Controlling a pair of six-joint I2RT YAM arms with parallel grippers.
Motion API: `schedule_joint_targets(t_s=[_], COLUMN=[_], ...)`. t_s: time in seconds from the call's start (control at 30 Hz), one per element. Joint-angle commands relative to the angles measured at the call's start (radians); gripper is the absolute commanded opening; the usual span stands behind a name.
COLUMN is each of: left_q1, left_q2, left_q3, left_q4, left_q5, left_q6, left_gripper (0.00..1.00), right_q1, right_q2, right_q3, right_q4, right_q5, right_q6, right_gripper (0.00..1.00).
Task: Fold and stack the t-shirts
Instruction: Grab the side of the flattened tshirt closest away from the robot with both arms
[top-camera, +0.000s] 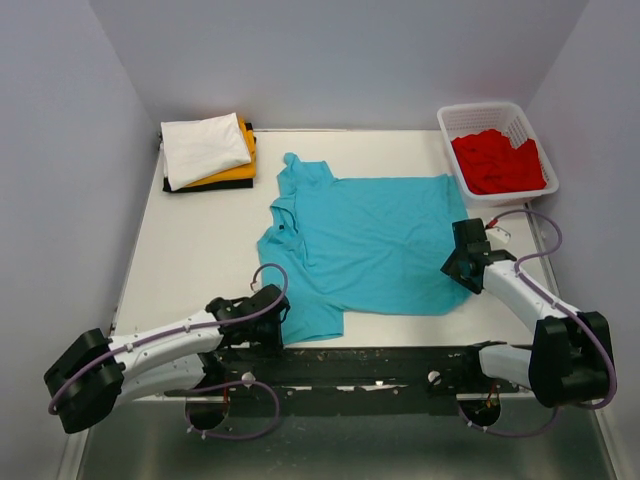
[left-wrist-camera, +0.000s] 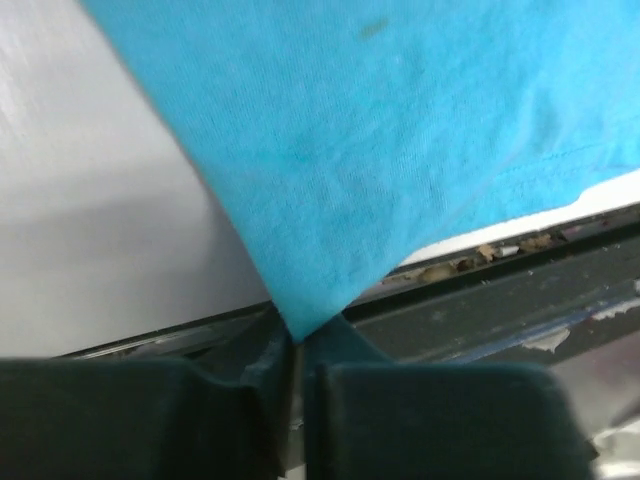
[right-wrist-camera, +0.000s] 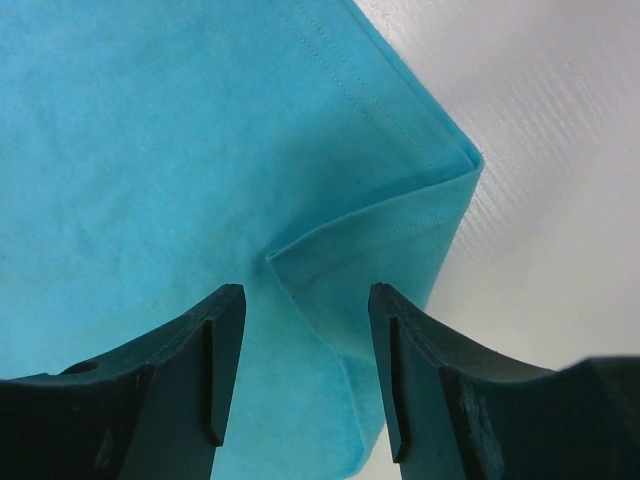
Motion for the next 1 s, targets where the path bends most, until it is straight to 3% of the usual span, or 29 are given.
schedule_joint_targets(t_s=[0.0, 0.3, 0.43, 0.57, 0.6, 0.73, 0.87, 0.93, 0.97], left_q1=[-0.001, -0.001, -0.001, 0.002, 0.002, 0.006, 0.01, 0.01, 0.011], left_q2=[0.053, -0.07, -0.147, -0.186, -0.183, -0.129, -0.034, 0.002, 0.014], left_q3=[0.046, 0.026, 0.049, 0.028, 0.024, -0.001, 0.009, 0.018, 0.023], left_q4=[0.036, -0.025, -0.1, -0.068, -0.056, -0.023, 0.011, 0.031, 0.043], left_q5=[-0.03, -0.063, -0.154, -0.166, -0.159, -0.156, -0.15, -0.142, -0.139], left_q6=[0.014, -0.009, -0.044, -0.049, -0.051, -0.061, -0.048, -0.038, -0.034], left_gripper=[0.0, 0.0, 0.24, 0.28, 0.35, 0.49, 0.48, 0.33, 0.19], right_q1=[0.008, 0.042, 0.045, 0.045, 0.045, 0.046, 0.045, 0.045, 0.045], right_q2=[0.003, 0.03, 0.029, 0.057, 0.064, 0.077, 0.084, 0.087, 0.088], right_q3=[0.021, 0.046, 0.049, 0.046, 0.044, 0.035, 0.034, 0.034, 0.035], right_q4=[0.015, -0.005, 0.0, 0.004, 0.006, 0.019, 0.011, 0.001, -0.006], right_q5=[-0.035, -0.001, -0.006, -0.007, -0.004, -0.003, 0.014, 0.027, 0.033], right_q6=[-0.027, -0.04, -0.043, -0.041, -0.039, -0.035, -0.016, -0.003, 0.001], right_gripper=[0.58, 0.56, 0.56, 0.55, 0.55, 0.55, 0.55, 0.53, 0.52])
